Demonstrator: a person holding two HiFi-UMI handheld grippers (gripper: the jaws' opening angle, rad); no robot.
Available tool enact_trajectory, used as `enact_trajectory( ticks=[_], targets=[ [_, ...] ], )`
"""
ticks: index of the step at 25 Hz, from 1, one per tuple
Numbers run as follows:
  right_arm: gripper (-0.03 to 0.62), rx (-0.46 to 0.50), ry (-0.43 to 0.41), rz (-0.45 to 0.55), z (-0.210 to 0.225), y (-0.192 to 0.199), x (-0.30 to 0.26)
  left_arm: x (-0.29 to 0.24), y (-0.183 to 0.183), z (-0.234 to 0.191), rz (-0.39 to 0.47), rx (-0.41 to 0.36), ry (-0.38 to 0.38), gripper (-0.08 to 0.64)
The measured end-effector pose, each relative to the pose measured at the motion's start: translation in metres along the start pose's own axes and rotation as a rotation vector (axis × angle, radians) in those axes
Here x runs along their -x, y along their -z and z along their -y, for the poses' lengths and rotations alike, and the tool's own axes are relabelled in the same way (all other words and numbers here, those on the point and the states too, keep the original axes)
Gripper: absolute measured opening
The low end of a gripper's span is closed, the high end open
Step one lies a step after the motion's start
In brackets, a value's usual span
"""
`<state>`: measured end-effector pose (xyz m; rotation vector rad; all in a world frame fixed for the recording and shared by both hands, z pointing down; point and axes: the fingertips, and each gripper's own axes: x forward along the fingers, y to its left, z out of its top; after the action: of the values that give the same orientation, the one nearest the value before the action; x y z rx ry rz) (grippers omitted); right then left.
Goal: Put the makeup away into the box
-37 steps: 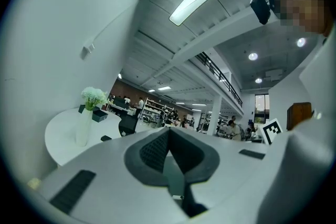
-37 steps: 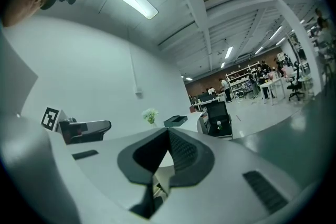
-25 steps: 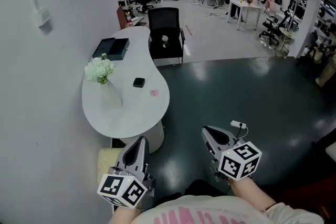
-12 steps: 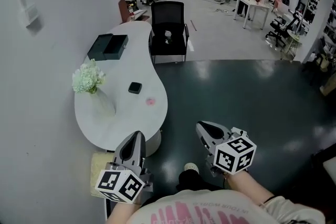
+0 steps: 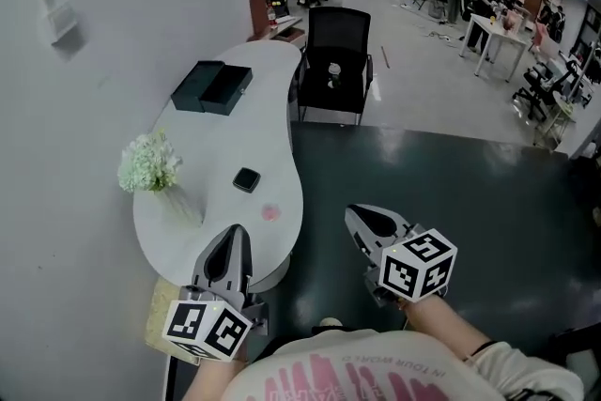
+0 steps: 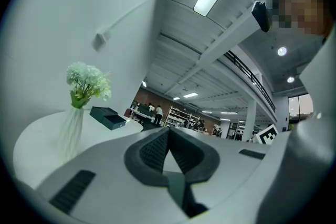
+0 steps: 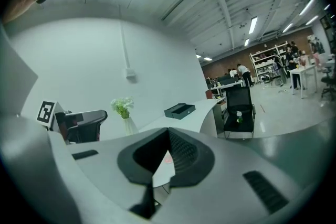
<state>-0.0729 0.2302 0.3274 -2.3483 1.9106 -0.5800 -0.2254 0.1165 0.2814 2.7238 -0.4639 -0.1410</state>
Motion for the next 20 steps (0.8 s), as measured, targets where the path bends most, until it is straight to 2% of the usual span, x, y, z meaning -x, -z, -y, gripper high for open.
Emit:
enact_trajectory(
  ticks=[3, 7, 11, 15, 17, 20],
  targets=[
    [-0.002, 0.022, -0.043, -0.027, 0.017, -0.005, -0.016, -0.014, 0.006, -0.005, 0.022, 0.011, -0.054, 0.002],
    [-0.002, 0.035, -0.085, -0.088, 0.033, 0.007, -0.040, -0.025, 0.021, -0.016, 0.034, 0.031, -0.110, 0.002],
    [-0.002, -0.003, -0.133, -0.163, 0.045, 0.036, -0.057, -0.025, 0.040, -0.024, -0.003, 0.053, -0.175, 0.002],
    [0.002, -0.052, -0.184, -0.259, 0.047, 0.077, -0.076, -0.016, 0.045, -0.040, -0.016, 0.054, -0.246, 0.002],
    [0.085, -0.060, -0.205, -0.314, 0.044, 0.095, -0.086, -0.011, 0.044, -0.048, -0.015, 0.050, -0.279, 0.002],
    [0.142, -0.080, -0.252, -0.375, 0.035, 0.115, -0.101, -0.006, 0.043, -0.063, -0.004, 0.050, -0.330, 0.002]
  ],
)
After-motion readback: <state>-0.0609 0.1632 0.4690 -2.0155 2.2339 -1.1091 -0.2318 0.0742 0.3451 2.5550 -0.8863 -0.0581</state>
